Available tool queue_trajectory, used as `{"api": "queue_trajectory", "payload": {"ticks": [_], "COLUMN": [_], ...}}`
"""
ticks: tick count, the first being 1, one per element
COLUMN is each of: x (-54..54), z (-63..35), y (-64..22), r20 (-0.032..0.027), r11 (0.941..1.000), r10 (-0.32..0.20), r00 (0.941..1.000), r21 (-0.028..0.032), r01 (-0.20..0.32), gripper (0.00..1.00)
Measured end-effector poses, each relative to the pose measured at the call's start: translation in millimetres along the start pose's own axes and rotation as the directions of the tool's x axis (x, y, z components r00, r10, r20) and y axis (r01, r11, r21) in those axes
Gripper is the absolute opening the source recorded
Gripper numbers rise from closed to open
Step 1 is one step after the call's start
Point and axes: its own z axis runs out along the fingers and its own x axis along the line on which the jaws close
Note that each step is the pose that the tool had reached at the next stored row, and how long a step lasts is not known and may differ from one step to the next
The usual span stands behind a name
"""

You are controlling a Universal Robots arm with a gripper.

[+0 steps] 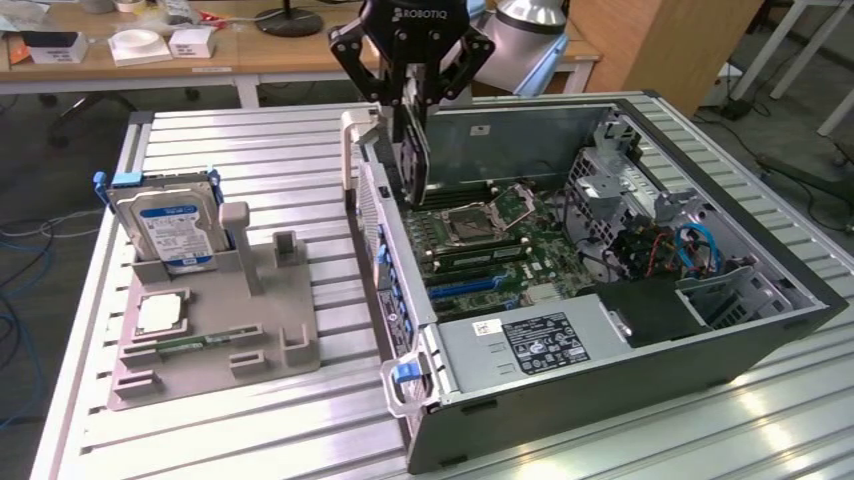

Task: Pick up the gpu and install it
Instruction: 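Pick up the gpu and move the gpu toward the slot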

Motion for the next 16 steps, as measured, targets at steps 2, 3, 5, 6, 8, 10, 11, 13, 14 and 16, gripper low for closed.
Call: {"api": "queue_trajectory", "payload": {"ticks": [2, 3, 5, 6, 8, 10, 11, 13, 14, 16], "x": [-1.7, -2.7, -4.2, -5.0, -6.6, -8.4, -9.1, -10.7, -11.5, -13.1], "z": [0.0, 0.0, 0.0, 0.0, 0.0, 0.0, 0.0, 0.0, 0.0, 0.1], "y": [0.1, 0.1, 0.1, 0.2, 0.2, 0.3, 0.3, 0.4, 0.4, 0.5], "r20": [0.0000, 0.0000, -0.0001, 0.0000, 0.0000, 0.0000, -0.0001, 0.0000, 0.0000, 0.0000], "r11": [1.0000, 1.0000, 1.0000, 1.0000, 1.0000, 1.0000, 1.0000, 1.0000, 1.0000, 1.0000], "r10": [0.000, 0.000, 0.000, 0.000, 0.000, 0.000, 0.000, 0.000, 0.000, 0.000], "r00": [1.0000, 1.0000, 1.0000, 1.0000, 1.0000, 1.0000, 1.0000, 1.0000, 1.0000, 1.0000], "r21": [0.0000, 0.0000, 0.0001, 0.0000, 0.0000, 0.0000, 0.0001, 0.0000, 0.0000, 0.0000], "r01": [0.000, 0.000, 0.000, 0.000, 0.000, 0.000, 0.000, 0.000, 0.000, 0.000], "gripper": [0.26, 0.26, 0.26, 0.26, 0.26, 0.26, 0.26, 0.26, 0.26, 0.26]}}
